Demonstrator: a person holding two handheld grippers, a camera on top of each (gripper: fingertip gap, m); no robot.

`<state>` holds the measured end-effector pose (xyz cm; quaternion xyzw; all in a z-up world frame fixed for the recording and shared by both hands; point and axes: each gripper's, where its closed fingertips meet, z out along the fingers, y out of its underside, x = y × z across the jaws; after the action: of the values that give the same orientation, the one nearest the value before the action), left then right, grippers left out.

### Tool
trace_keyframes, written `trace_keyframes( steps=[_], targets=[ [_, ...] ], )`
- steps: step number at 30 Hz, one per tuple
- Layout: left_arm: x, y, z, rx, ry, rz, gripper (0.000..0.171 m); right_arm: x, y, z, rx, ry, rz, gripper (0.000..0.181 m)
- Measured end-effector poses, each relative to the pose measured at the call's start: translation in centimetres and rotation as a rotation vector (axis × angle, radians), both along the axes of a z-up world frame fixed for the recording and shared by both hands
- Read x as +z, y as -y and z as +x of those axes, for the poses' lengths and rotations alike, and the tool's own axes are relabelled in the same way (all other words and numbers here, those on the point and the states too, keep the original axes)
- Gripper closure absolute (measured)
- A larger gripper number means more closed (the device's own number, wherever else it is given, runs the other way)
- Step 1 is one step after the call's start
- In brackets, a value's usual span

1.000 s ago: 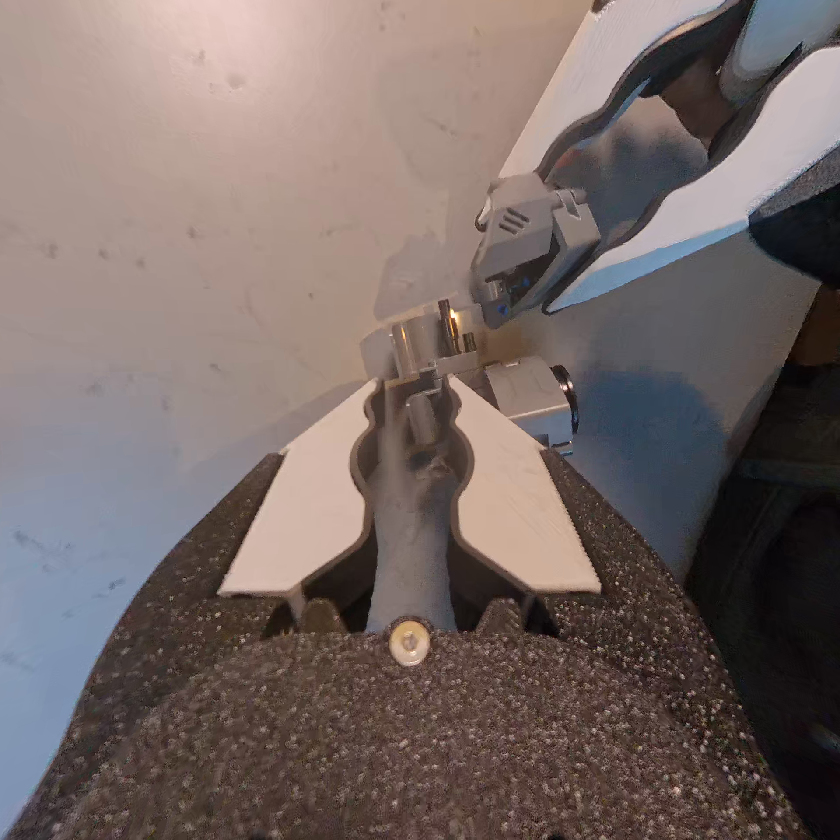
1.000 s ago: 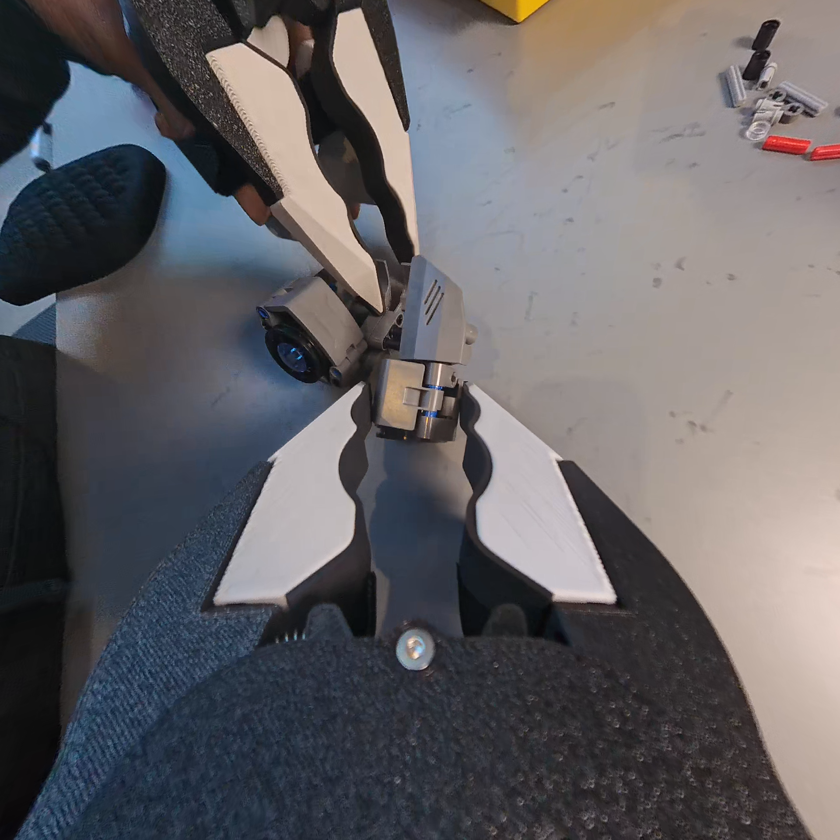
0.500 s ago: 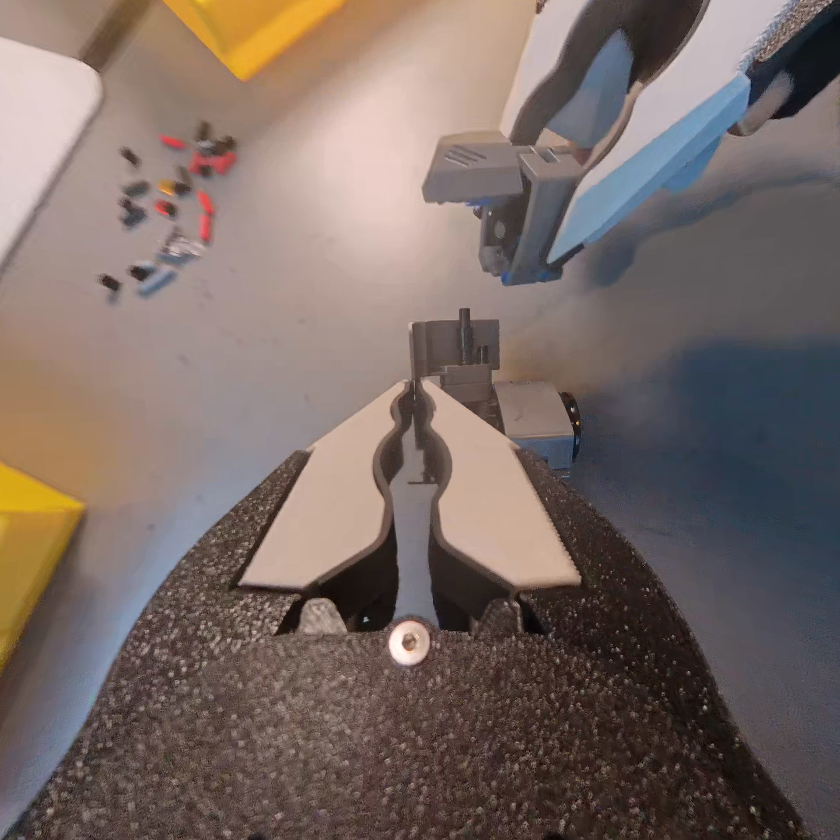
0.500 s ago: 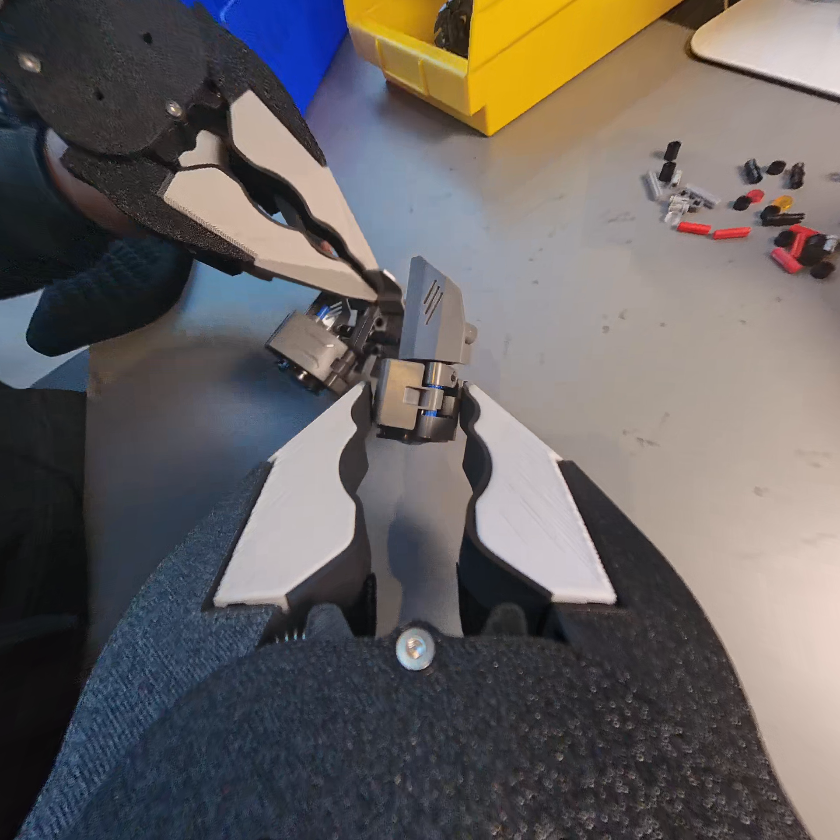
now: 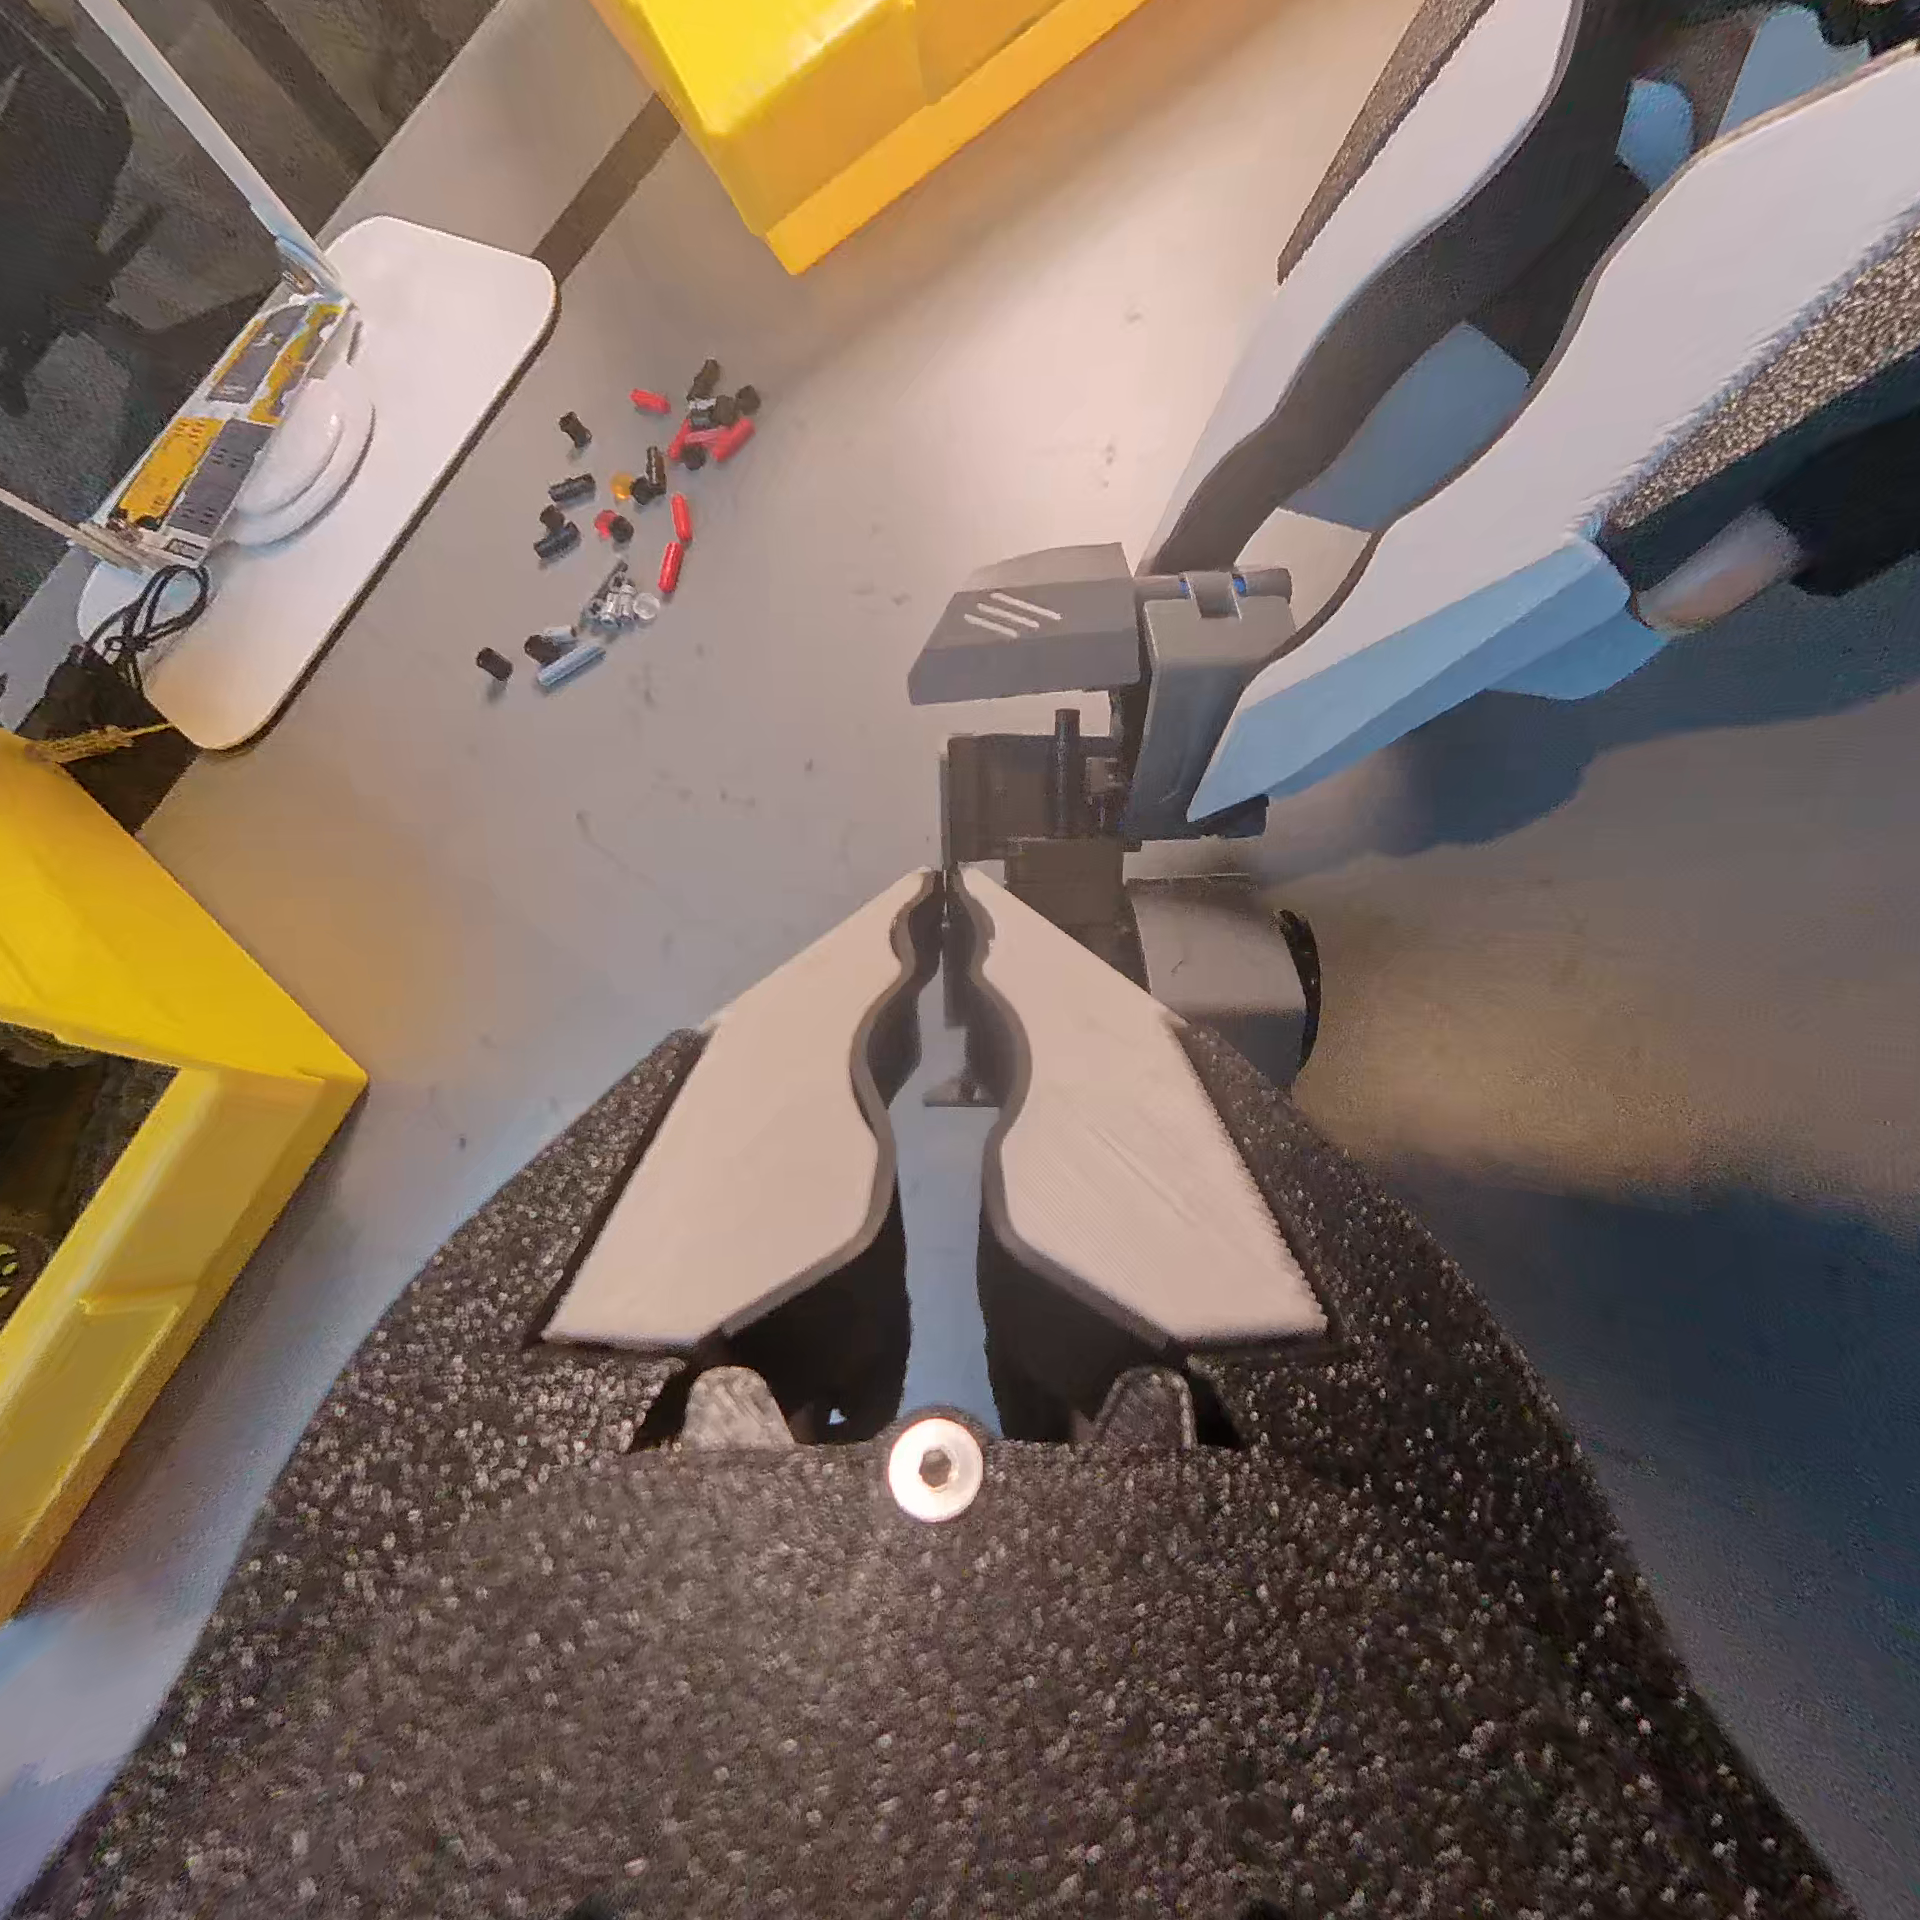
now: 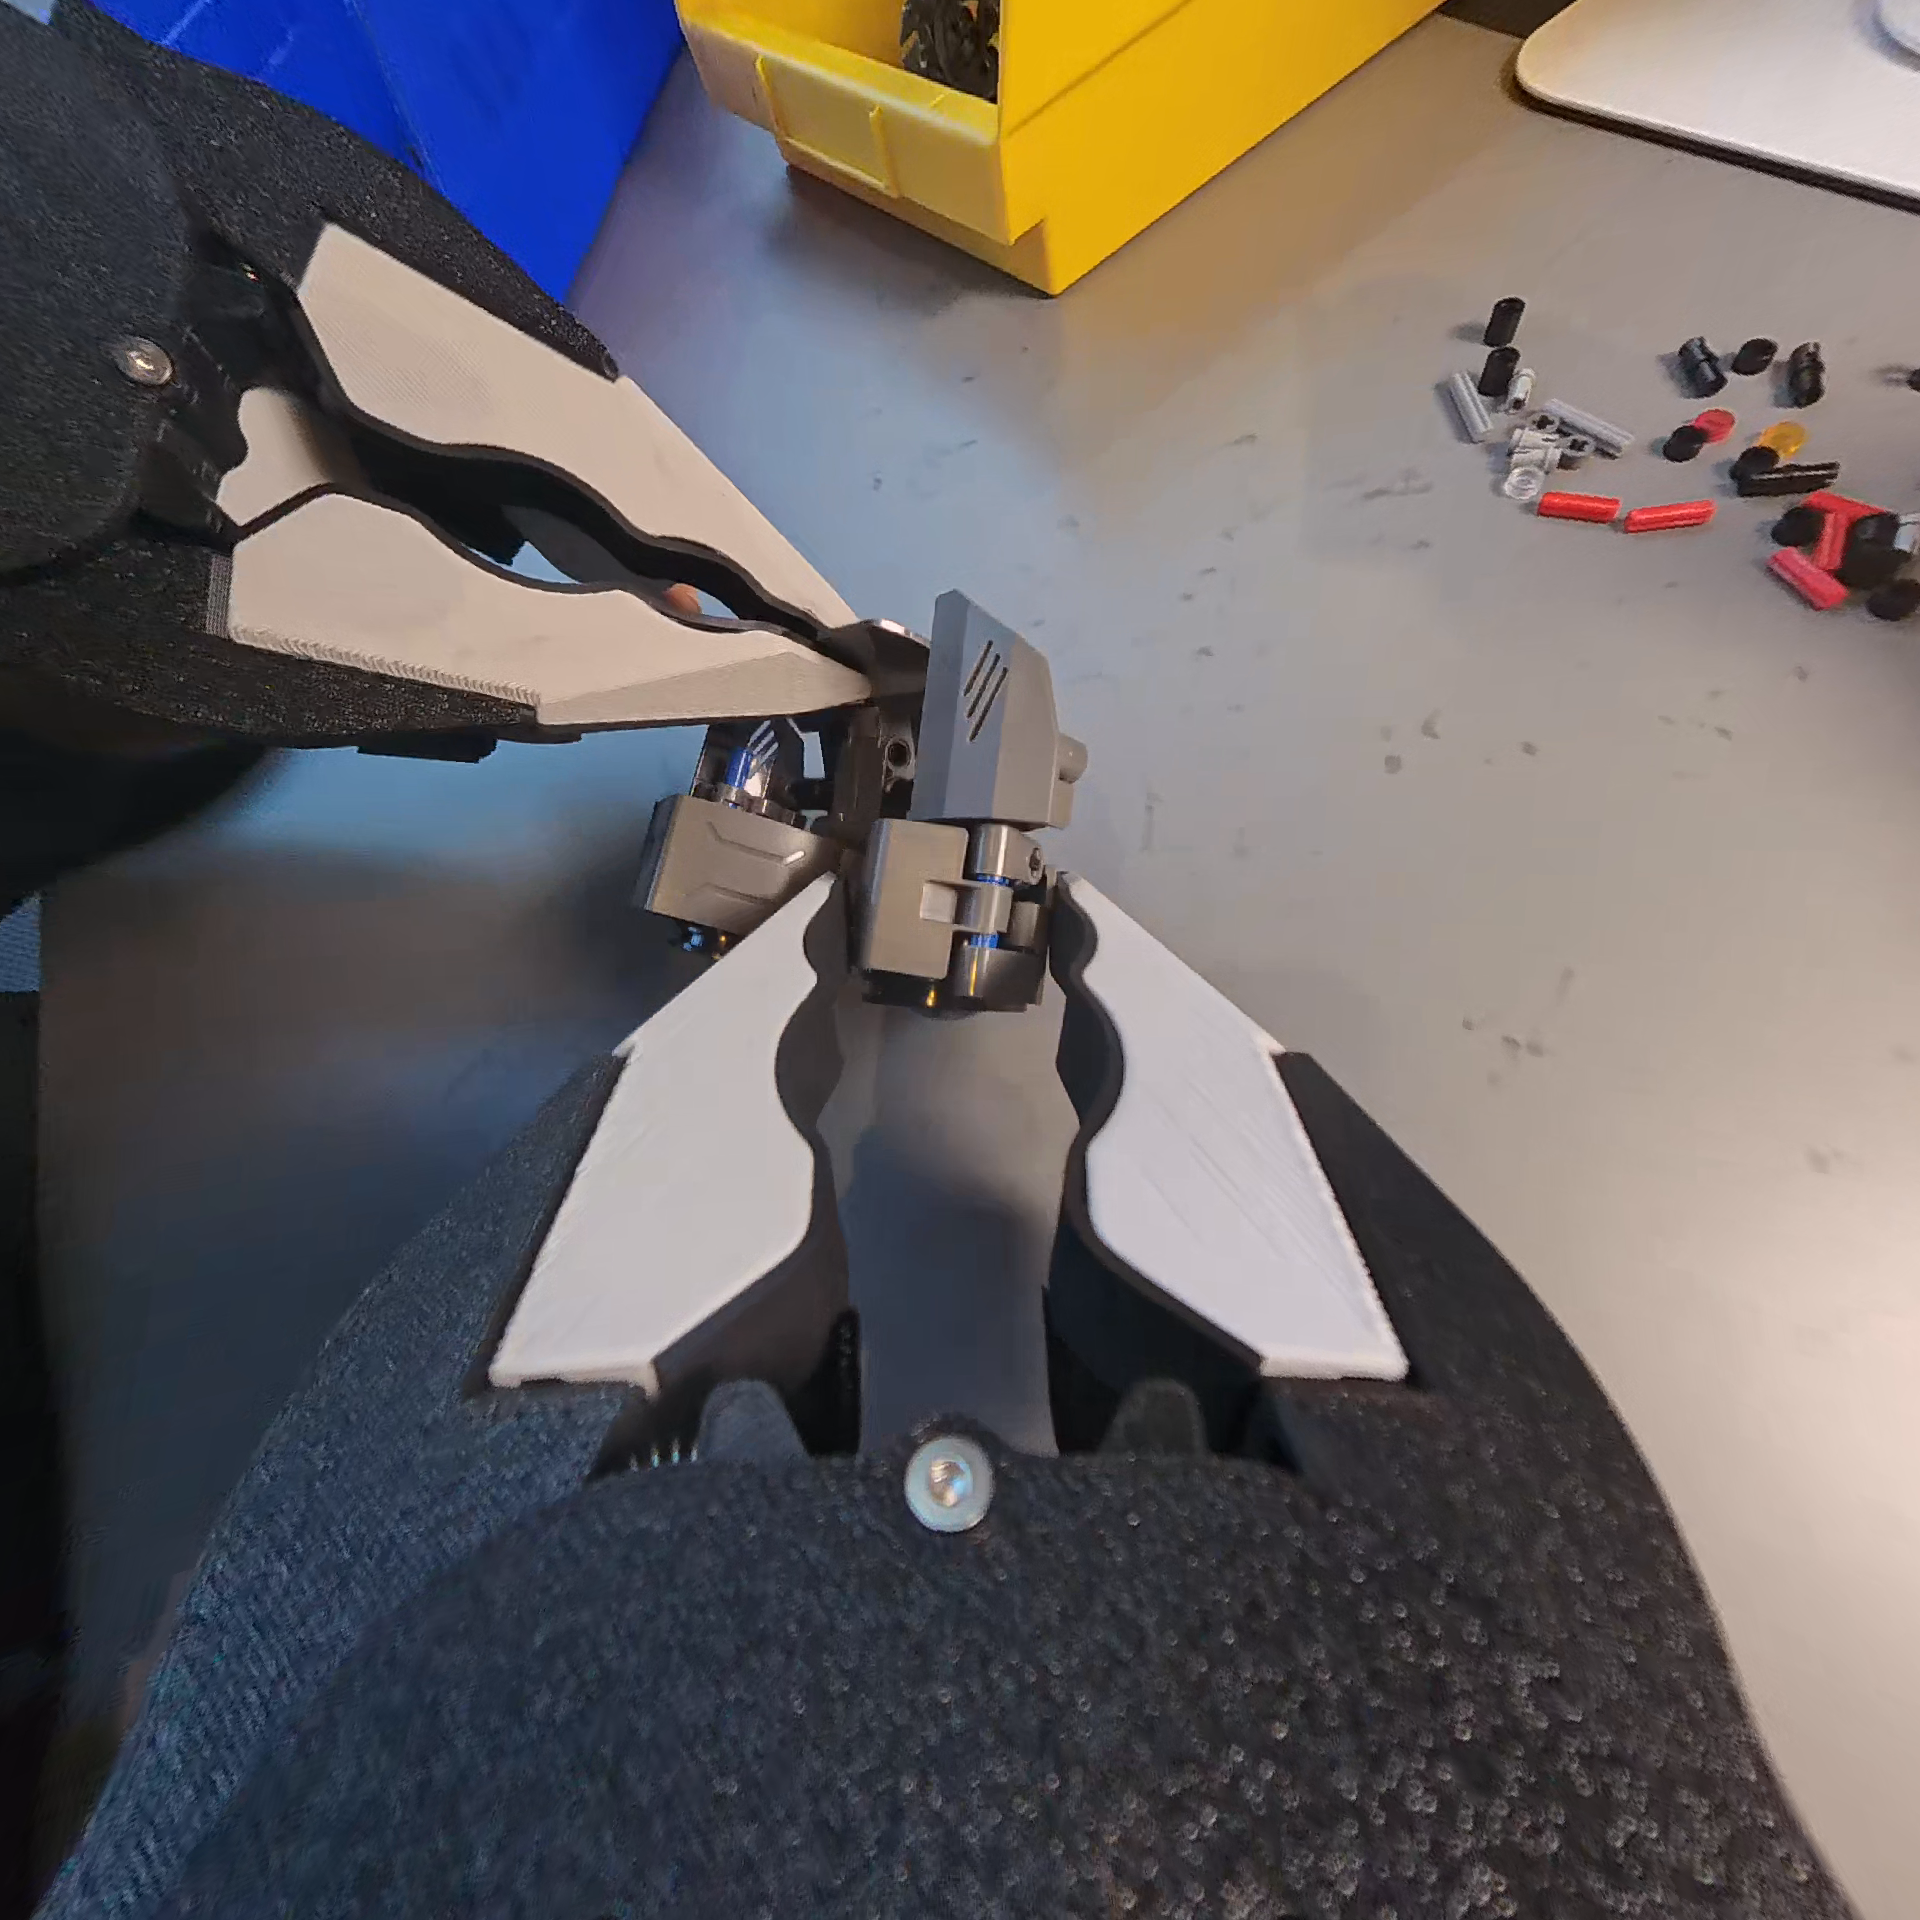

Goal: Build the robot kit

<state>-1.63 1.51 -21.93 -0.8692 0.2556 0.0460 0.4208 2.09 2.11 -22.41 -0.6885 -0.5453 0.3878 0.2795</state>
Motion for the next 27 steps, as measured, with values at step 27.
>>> trace_keyframes(
  steps=[27],
  targets=[
    [-1.6,-0.8,-0.5,0.089,0.196,-0.157,0.171,0.6,-0.7,-0.5,-0.042,0.010,0.227,0.147]
  ],
)
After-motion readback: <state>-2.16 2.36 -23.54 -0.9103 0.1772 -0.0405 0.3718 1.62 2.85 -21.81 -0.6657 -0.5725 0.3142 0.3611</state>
